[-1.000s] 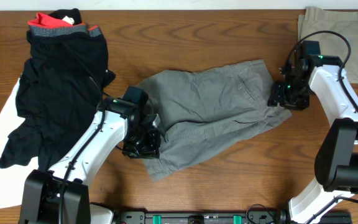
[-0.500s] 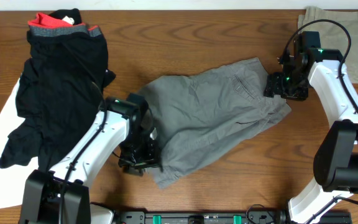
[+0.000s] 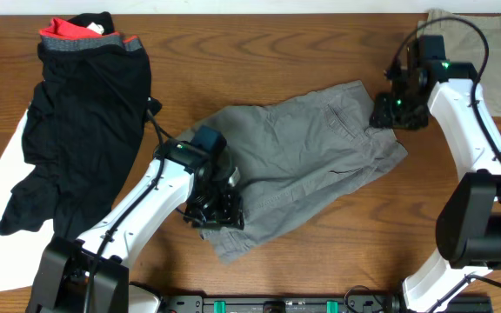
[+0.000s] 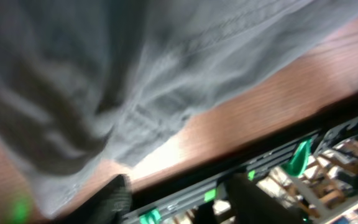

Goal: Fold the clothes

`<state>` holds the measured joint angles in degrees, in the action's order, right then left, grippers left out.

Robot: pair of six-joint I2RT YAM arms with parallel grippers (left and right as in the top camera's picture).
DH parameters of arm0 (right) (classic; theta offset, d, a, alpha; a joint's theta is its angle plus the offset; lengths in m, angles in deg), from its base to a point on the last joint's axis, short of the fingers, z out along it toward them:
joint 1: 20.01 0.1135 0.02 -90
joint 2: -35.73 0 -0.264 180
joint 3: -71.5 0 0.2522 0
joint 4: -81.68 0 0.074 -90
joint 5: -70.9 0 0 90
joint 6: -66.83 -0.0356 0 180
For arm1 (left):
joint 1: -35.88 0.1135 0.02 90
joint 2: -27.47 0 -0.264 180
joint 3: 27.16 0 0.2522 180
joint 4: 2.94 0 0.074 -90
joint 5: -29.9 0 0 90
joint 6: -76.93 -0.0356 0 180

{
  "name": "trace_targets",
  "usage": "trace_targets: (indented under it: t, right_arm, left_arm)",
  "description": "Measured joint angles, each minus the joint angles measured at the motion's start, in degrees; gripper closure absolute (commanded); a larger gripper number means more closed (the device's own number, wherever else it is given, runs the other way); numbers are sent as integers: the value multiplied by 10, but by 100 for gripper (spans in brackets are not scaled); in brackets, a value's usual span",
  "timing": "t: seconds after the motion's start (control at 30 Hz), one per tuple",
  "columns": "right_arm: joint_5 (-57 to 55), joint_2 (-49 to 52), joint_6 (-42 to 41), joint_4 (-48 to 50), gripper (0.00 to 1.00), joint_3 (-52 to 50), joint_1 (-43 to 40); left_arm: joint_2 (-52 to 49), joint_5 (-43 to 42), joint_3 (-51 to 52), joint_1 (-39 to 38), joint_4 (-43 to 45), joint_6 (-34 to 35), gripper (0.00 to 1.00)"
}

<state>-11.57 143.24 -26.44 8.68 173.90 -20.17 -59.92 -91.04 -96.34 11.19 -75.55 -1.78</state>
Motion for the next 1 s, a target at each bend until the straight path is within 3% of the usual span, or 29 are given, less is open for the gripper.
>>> trace_targets:
  t: [0.2,0.43,0.6,1.0]
  right_arm:
    - [5,-9,2,-22,96,32,43]
    - [21,-9,-1,-35,99,19,118]
    - [31,-9,-16,-6,99,-56,170]
    - [43,-9,-59,2,99,-198,187]
  left_arm:
    - [0,12,-17,16,33,-3,93]
    - [0,39,-18,43,38,-9,94]
    - [1,60,-38,69,42,-9,94]
    - [7,93,-63,82,99,-9,94]
